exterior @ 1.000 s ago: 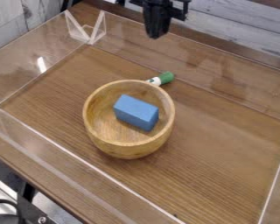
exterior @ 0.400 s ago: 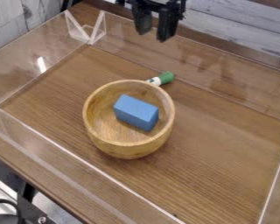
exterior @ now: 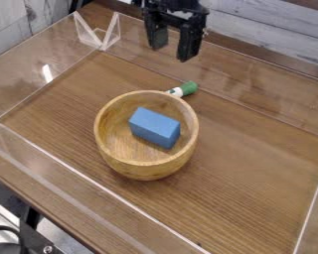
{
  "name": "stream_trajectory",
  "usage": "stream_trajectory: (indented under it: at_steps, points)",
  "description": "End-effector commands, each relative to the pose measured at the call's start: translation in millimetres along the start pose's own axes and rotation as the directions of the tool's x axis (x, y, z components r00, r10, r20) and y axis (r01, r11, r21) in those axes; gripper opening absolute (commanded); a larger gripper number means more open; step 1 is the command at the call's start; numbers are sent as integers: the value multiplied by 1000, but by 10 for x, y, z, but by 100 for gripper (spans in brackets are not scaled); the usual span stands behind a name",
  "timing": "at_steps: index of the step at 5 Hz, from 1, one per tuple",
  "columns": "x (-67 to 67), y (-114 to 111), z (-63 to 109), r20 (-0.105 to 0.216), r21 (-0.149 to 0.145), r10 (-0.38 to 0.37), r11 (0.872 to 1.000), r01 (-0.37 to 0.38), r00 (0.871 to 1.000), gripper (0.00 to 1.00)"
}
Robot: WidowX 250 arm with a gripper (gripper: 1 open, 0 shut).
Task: Put the green marker in the brown bowl
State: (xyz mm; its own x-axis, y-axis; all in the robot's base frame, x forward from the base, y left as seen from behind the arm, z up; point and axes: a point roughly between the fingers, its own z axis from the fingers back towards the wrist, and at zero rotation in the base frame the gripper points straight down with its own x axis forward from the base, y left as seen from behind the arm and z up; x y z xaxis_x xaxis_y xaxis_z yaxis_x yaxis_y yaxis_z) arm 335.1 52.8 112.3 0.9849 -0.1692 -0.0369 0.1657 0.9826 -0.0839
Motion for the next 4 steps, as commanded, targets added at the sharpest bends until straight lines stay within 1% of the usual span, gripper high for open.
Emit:
stream_trajectory:
  at_steps: [1,2,4]
  points:
    - [-14,20,94,46,16,-6,1000,5,999,100]
    - [-22,28,19,37,9,-2,1000,2,999,100]
    - [-42,53,-125,32,0,5,1000,-5,999,100]
